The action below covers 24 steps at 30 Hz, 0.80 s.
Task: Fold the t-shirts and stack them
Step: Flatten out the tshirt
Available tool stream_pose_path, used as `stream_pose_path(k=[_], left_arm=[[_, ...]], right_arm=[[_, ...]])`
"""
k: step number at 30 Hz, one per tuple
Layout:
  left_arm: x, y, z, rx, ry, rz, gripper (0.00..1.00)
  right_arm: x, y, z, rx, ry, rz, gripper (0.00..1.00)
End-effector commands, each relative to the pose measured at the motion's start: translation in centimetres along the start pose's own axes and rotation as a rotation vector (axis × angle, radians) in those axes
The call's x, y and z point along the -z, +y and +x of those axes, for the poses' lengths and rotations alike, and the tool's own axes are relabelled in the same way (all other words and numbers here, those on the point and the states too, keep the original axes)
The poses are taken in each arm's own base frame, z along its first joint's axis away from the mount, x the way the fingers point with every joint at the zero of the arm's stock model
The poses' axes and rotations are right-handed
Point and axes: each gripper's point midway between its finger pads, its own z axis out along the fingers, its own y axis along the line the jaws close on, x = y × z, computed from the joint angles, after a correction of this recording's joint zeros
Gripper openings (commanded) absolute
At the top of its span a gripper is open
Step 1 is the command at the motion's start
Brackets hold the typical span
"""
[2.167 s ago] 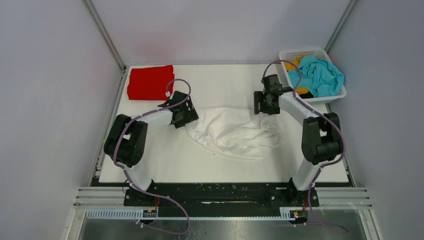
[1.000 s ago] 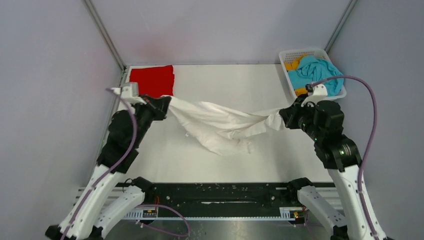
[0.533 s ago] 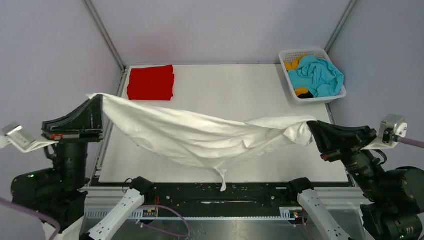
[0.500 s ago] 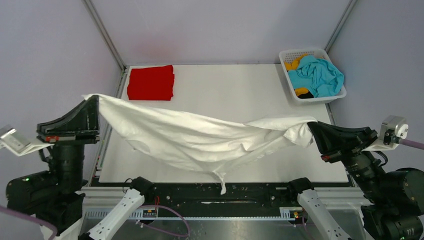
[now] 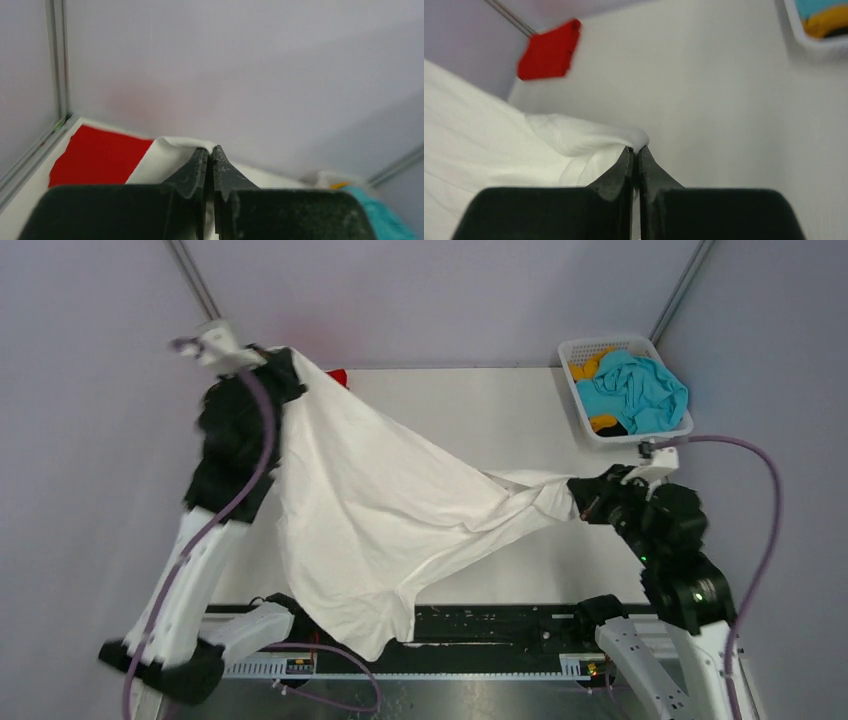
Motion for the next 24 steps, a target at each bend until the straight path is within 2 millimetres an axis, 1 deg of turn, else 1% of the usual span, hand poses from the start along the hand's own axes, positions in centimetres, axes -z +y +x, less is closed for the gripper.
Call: stream_pose_path(k=[1,2,3,4,5,6,7,8,9,11,12,14,15,17,18,21,24], left_arm=[[-9.5,3.2,15.1,-0.166,0.307,-0.150,0.00],[-11.2,3.8,18.5,-0.169,0.378,-0.155,0.00],[-12.8,4.7,22.0,-0.179,0.451,-0.177,0.01],[-14.1,5.8,25.3,-0.187,0.525,-0.213,0.09],[-15.3,6.6,27.5,-0.192,0.586,-0.250,0.32],[-16.3,7.2,29.6,-0.198,0.638,-0.277,0.72],[-17.1,7.6,31.2,-0.206,0.687,-0.299,0.96],[-17.8,7.6,32.0,-0.205,0.720,-0.310,0.99],[-18.1,7.3,32.8,-0.195,0.752,-0.306,0.99],[-17.8,6.4,33.8,-0.171,0.799,-0.262,0.99],[-17.4,6.1,33.8,-0.153,0.800,-0.249,0.99],[-15.1,6.7,34.0,-0.124,0.820,-0.257,0.99],[-13.9,6.9,34.2,-0.109,0.836,-0.259,0.99],[-10.7,7.2,34.6,-0.059,0.873,-0.254,0.99],[-9.0,7.4,35.0,-0.025,0.894,-0.251,0.99],[-3.2,7.5,36.5,0.043,0.954,-0.214,0.99],[2.5,7.8,37.7,0.048,0.993,-0.219,0.99]], right_arm=[[-5.9,-7.5,9.6,-0.090,0.251,0.305,0.08],[-6.9,-9.3,12.3,-0.097,0.320,0.371,0.10],[-7.7,-11.0,14.4,-0.095,0.377,0.443,0.12],[-8.1,-12.8,16.0,-0.085,0.429,0.529,0.18],[-8.2,-14.7,17.0,-0.074,0.475,0.627,0.32],[-8.1,-16.1,17.5,-0.072,0.521,0.721,0.54],[-7.8,-17.4,17.5,-0.065,0.560,0.823,0.73],[-7.6,-18.2,17.1,-0.050,0.585,0.898,0.88],[-7.7,-18.7,16.8,-0.031,0.604,0.949,0.98],[-8.4,-19.0,16.9,-0.013,0.636,0.970,0.99],[-8.8,-18.9,17.1,-0.015,0.646,0.950,0.99],[-9.7,-18.2,17.9,-0.036,0.655,0.880,0.99],[-10.0,-17.7,18.3,-0.049,0.657,0.838,0.99],[-10.5,-16.7,18.7,-0.076,0.648,0.758,1.00],[-10.8,-15.8,18.9,-0.089,0.651,0.697,0.99],[-11.6,-13.5,19.2,-0.113,0.639,0.539,1.00],[-11.9,-11.8,19.5,-0.117,0.624,0.439,1.00]])
